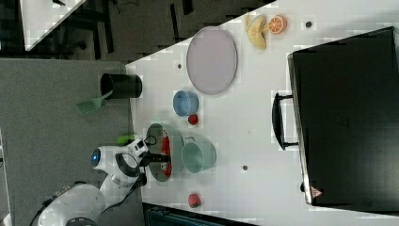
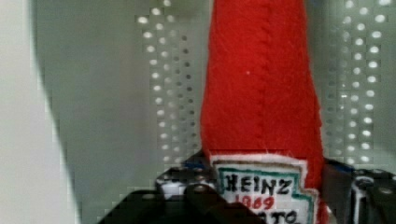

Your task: Pick ketchup from strainer and place it on the table

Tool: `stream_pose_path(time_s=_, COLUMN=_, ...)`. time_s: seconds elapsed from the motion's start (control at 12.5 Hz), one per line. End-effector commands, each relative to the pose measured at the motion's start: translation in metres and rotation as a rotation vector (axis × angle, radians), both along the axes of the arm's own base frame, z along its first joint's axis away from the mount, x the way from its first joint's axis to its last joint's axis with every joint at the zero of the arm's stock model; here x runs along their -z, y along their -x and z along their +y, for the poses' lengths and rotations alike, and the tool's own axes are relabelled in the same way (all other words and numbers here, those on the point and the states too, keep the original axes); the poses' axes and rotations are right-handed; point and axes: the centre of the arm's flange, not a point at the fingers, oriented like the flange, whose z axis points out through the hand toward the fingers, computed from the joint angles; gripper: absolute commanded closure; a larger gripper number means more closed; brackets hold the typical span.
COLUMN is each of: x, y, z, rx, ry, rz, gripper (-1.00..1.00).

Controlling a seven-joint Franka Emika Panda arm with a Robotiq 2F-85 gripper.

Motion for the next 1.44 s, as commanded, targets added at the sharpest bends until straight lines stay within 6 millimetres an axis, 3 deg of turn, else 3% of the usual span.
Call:
stream_pose_path(time_s=0.08, x=-0.027, y=0.004, z=0.017, rx=0.014, ry=-0.017, rz=-0.047, gripper=-0.21)
stream_pose_path(time_s=0.24, x=-0.056, y=0.002, z=0.020, rx=-0.002, ry=0.000, rz=-0.082, gripper=-0.21)
stream_pose_path(time_s=0.48, x=-0.120, y=-0.007, z=0.019, rx=0.022, ry=0.061, rz=-0.109, gripper=-0.21)
stream_pose_path(time_s=0.8, x=-0.213, y=-0.047, z=0.000, rx=0.117, ry=0.060, rz=-0.137, gripper=-0.21)
stream_pose_path(time_s=0.96, x=-0.244, y=-0.076, z=-0.023, rx=0.141, ry=0.076, rz=-0.142, gripper=-0.21)
stream_pose_path(time_s=1.12, x=-0.262, y=-0.107, z=-0.058, rx=0.145, ry=0.105, rz=-0.120, gripper=-0.21)
stream_pose_path(time_s=1.44, x=-0.277, y=-0.174, z=-0.155, rx=0.128, ry=0.118, rz=-0.126, gripper=-0.21)
